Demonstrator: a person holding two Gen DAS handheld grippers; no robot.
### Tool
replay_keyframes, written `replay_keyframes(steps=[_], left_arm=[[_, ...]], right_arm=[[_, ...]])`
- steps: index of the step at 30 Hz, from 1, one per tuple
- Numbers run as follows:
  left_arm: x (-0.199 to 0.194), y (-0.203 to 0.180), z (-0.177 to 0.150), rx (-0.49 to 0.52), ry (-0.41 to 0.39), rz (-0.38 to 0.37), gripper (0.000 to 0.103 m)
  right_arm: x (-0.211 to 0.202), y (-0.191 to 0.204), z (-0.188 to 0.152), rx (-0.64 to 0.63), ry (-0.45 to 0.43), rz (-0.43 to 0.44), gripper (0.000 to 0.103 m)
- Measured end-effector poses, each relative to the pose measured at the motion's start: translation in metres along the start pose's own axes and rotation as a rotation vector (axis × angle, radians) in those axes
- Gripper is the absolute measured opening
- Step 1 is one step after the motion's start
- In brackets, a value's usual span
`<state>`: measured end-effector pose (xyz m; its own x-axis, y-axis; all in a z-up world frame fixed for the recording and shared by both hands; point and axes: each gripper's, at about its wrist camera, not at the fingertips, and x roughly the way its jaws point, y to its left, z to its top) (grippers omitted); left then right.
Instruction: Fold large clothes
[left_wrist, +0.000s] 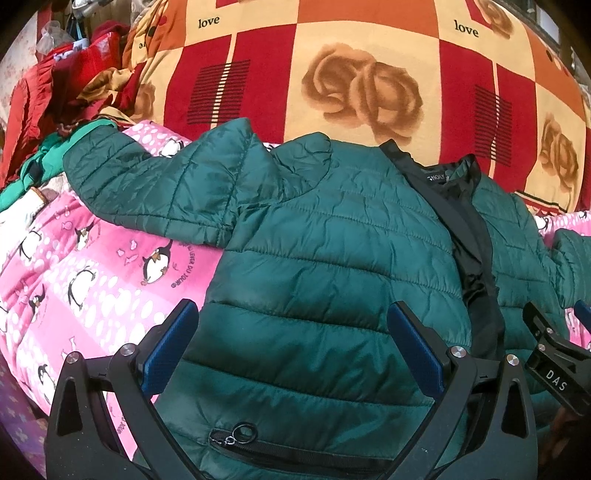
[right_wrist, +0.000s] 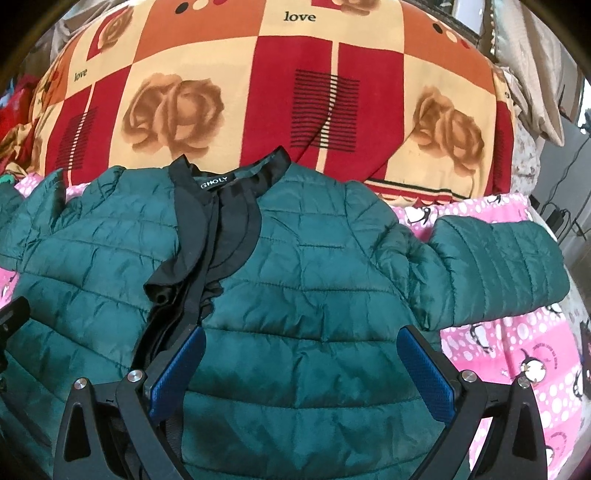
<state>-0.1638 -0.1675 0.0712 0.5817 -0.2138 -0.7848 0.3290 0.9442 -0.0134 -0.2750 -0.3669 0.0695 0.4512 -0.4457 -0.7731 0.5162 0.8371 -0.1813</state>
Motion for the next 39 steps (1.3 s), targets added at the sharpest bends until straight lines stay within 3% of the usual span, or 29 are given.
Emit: replay_keyframes(steps=[12,25,39], left_arm=[[0.004,0.000,-0.003,-0.007,0.011,-0.001,0.102],[0.006,-0.001,-0.002,0.004,-0.002,0.006,0.102],[0.015,0.053,0.037,-0.045,-0.038,0.099,0.102]], right_arm=[[0.004,-0.018,-0.009,0.102,0.022,0.056,0.103],[0.006,-0.021,-0.011,0.114,0.006,0.061,0.103],[0.025,-0.016,0.012,0.087,0.013,0.067,0.103]])
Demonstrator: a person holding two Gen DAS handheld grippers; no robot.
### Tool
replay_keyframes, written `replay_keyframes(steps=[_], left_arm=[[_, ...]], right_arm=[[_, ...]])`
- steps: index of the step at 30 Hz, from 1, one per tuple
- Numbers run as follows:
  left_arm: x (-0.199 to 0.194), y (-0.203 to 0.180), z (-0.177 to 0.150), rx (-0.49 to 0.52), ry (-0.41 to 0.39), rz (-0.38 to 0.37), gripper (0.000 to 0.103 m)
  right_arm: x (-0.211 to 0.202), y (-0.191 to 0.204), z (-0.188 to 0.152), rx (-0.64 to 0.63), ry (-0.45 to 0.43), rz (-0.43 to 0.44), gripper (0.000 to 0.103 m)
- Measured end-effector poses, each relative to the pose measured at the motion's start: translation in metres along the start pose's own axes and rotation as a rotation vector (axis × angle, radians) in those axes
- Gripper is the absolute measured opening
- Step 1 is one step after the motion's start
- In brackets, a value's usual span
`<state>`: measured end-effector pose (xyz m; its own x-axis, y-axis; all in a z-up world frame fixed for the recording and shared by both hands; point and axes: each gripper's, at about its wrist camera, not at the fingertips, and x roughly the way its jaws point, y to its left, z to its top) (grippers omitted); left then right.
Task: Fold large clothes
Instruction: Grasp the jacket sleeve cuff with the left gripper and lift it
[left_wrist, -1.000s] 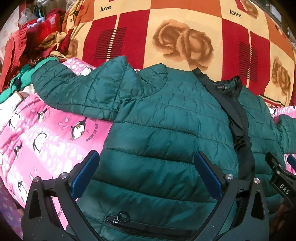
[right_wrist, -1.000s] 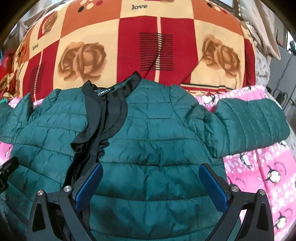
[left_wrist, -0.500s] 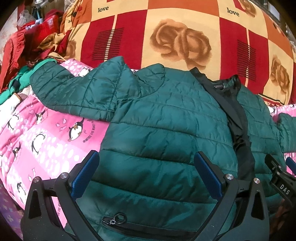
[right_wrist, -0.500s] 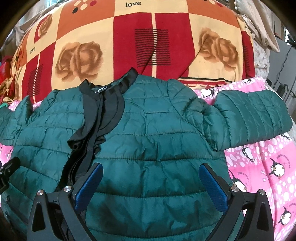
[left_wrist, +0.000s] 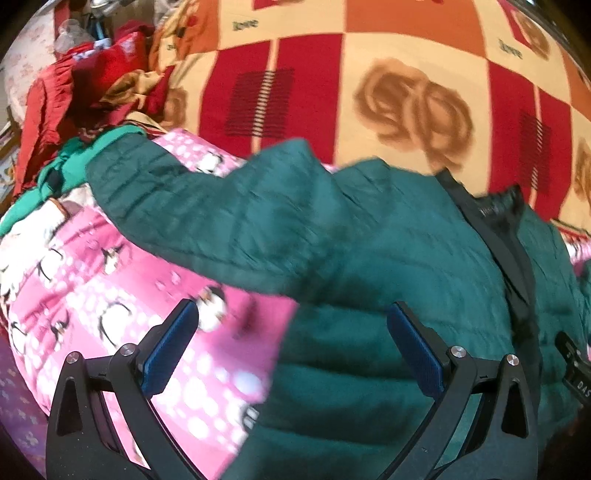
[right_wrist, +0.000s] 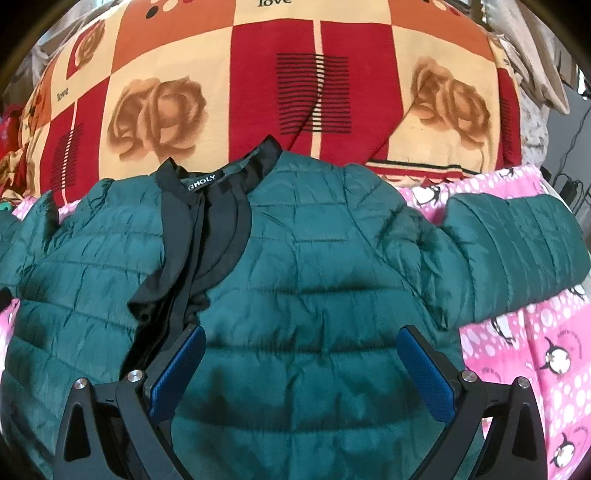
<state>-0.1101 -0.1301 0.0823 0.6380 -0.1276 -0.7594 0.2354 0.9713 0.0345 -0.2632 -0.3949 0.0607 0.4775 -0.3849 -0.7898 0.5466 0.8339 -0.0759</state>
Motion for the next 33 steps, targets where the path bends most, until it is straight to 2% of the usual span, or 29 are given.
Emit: replay_keyframes(steps=[3,9,16,19,24,26,30,33], left_arm=[[0.003,0.018,0.014,-0.022,-0.015,0.029,0.102],[0.010,0.056,0.037,-0.063,-0.041,0.079,0.102],[0.037,0.120,0.058,-0.200,-0.010,0.087,0.102],[0.050,0.152,0.063,-0.286,-0.007,0.078,0.102],[0.070,0.186,0.069,-0.412,0.018,-0.006,0.102],[0.075,0.196,0.070,-0.450,0.022,0.013,0.102],[0.083,0.225,0.077,-0.559,-0.020,0.052,0.102],[0.092,0.245,0.085,-0.596,-0.049,0.136,0.102]], right_arm=[[0.007,0.003,0.009,0.005,0.016,0.039,0.103],[0.022,0.014,0.023,-0.020,0.036,0.049,0.103],[0.037,0.018,0.034,-0.027,0.050,0.057,0.103],[0.047,0.017,0.040,-0.024,0.055,0.061,0.103],[0.056,0.018,0.046,-0.012,0.065,0.083,0.103],[0.056,0.018,0.046,-0.015,0.066,0.088,0.103],[0.053,0.020,0.046,-0.036,0.054,0.088,0.103],[0.052,0.018,0.046,-0.030,0.053,0.095,0.103]])
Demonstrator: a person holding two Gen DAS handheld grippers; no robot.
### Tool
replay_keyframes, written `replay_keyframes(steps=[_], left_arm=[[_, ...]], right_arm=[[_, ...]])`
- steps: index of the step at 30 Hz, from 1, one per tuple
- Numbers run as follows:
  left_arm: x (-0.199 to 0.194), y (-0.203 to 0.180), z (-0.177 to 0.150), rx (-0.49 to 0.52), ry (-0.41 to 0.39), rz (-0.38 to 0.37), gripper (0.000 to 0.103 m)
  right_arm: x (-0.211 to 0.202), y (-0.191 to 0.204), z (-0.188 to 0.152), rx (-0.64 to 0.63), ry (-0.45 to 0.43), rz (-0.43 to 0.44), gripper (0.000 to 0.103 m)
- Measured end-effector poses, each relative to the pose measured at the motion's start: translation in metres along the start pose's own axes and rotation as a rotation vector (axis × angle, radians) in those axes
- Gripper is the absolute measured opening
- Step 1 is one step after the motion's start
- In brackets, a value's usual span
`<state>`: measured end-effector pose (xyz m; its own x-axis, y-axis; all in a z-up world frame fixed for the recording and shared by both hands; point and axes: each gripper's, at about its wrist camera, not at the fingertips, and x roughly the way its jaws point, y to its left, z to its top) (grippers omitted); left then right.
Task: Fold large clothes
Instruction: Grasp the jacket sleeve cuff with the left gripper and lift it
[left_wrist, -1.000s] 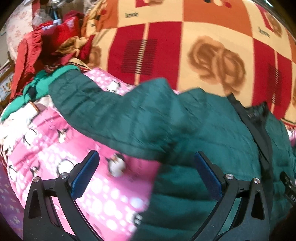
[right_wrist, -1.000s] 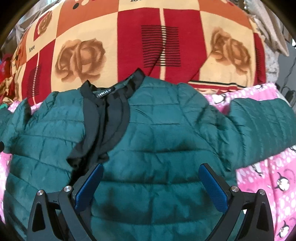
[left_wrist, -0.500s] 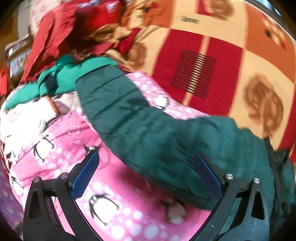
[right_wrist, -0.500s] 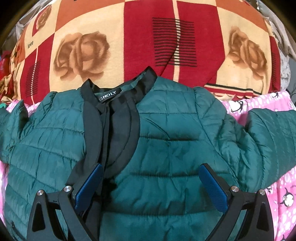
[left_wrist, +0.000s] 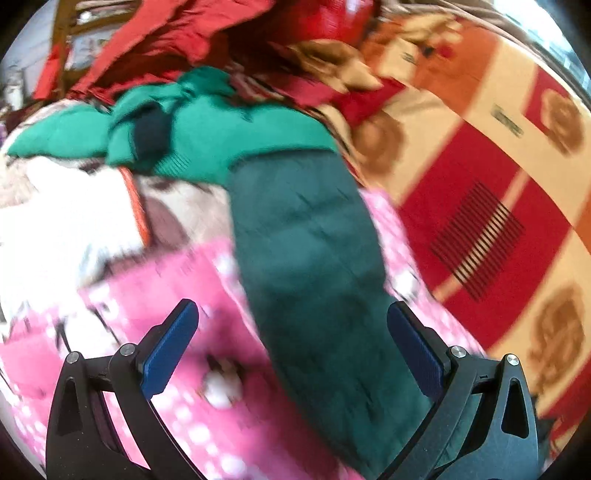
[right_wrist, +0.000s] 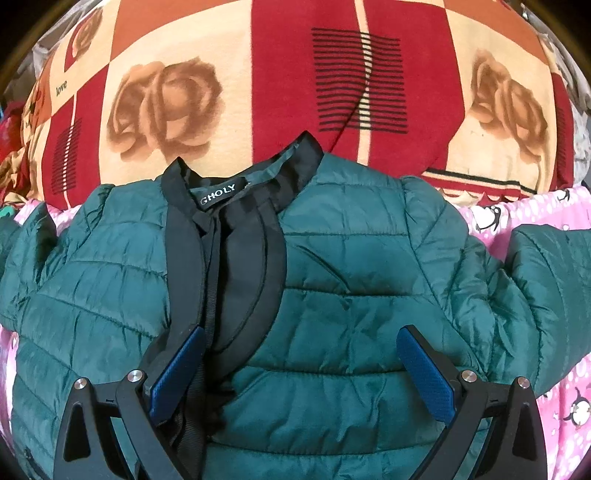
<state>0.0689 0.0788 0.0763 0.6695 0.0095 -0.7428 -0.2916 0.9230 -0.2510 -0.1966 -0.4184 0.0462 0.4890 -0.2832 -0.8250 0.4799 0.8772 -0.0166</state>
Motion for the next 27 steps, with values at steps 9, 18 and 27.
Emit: replay_keyframes(steps=[9,18,27], left_arm=[[0.040,0.002,0.024,0.045,-0.029,0.095,0.081],[0.030,0.010,0.032,-0.021,0.020,-0.101,0.012],[-0.066,-0.042,-0.003,0.174,-0.009,-0.319,0.010]], right_arm=[[0.006,0.002,0.000,-0.010,0.011,0.006,0.103],[0.002,-0.004,-0.004,-0.002,0.011,0.014,0.103],[-0.022,-0.024,-0.005,0.027,-0.020,0.004,0.103]])
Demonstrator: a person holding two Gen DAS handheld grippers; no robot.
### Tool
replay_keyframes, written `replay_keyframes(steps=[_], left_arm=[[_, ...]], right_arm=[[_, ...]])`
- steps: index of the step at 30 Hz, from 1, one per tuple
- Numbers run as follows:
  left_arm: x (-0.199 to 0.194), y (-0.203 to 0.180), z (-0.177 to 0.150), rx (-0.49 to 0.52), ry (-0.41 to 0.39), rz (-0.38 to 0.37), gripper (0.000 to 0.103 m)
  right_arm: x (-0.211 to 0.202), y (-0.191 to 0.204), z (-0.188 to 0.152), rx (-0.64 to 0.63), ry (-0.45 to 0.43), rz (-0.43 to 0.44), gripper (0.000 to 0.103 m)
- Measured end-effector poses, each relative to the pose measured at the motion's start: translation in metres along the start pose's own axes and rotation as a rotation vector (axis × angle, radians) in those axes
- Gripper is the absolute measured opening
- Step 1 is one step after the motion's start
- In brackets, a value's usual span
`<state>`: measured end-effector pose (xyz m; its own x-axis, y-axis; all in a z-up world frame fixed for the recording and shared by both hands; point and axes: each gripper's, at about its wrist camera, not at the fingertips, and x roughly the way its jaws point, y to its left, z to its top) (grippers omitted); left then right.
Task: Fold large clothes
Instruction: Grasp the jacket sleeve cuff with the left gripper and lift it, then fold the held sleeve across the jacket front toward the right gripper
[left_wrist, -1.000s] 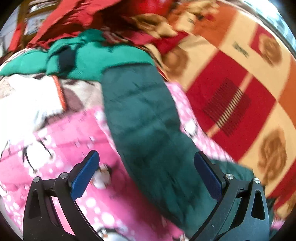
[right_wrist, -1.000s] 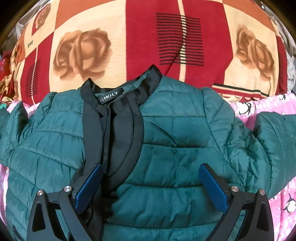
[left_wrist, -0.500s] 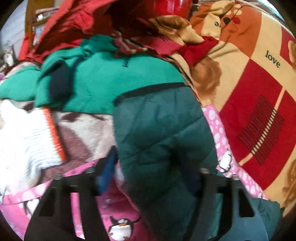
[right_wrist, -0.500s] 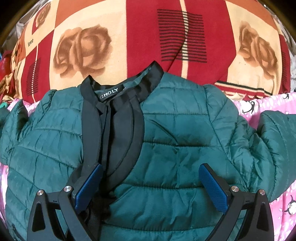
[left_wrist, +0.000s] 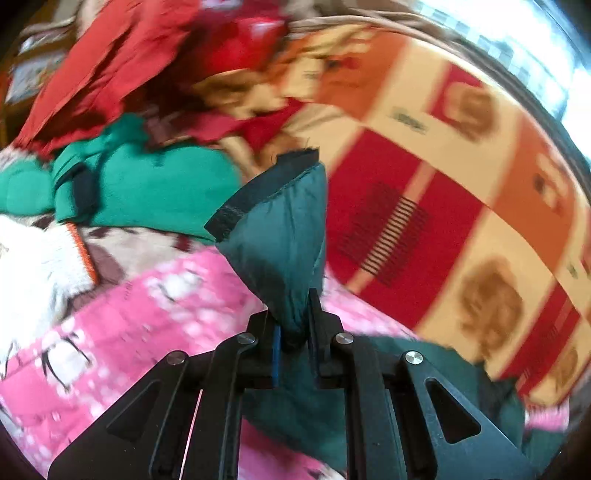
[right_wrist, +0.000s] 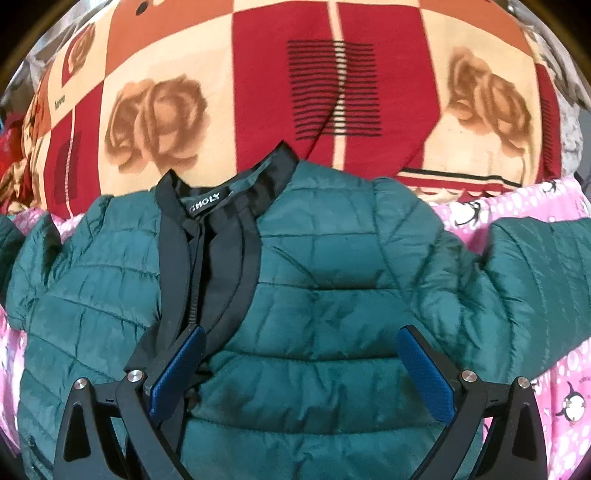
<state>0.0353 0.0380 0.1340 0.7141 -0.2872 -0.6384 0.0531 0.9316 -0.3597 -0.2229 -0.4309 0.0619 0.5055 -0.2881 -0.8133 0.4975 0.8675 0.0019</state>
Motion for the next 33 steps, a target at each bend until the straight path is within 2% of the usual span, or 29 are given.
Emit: replay_keyframes(steps=[3,6,8,11,15,17,26,33], left_arm=[[-0.020,-0.038,-0.016,0.064,0.006,-0.053,0.010],[-0.033,-0.073,-0.031,0.126,0.011,-0.073,0.009],[-0.043,-0.097,-0.041,0.171,0.017,-0.126,0.006],[-0.062,-0.143,-0.060,0.295,0.002,-0.148,0.006],[-0.075,-0.195,-0.090,0.391,0.042,-0.240,0.006],[-0.079,-0.212,-0.103,0.422,0.050,-0.263,0.006],[-0.052,-0.285,-0.177,0.496,0.194,-0.339,0.006],[-0.013,-0.324,-0.233,0.528,0.308,-0.330,0.006]], right_arm=[[-0.009,-0.007,-0.001,0.013,0.004,-0.004,0.103],[-0.017,-0.016,-0.003,0.016,-0.001,-0.017,0.103],[-0.023,-0.024,-0.004,0.027,-0.007,-0.021,0.103],[-0.030,-0.034,-0.007,0.042,-0.015,-0.026,0.103],[-0.038,-0.047,-0.011,0.066,-0.020,-0.026,0.103],[-0.042,-0.052,-0.014,0.072,-0.024,-0.025,0.103],[-0.044,-0.076,-0.019,0.111,-0.018,-0.030,0.103],[-0.042,-0.089,-0.021,0.130,-0.014,-0.026,0.103]])
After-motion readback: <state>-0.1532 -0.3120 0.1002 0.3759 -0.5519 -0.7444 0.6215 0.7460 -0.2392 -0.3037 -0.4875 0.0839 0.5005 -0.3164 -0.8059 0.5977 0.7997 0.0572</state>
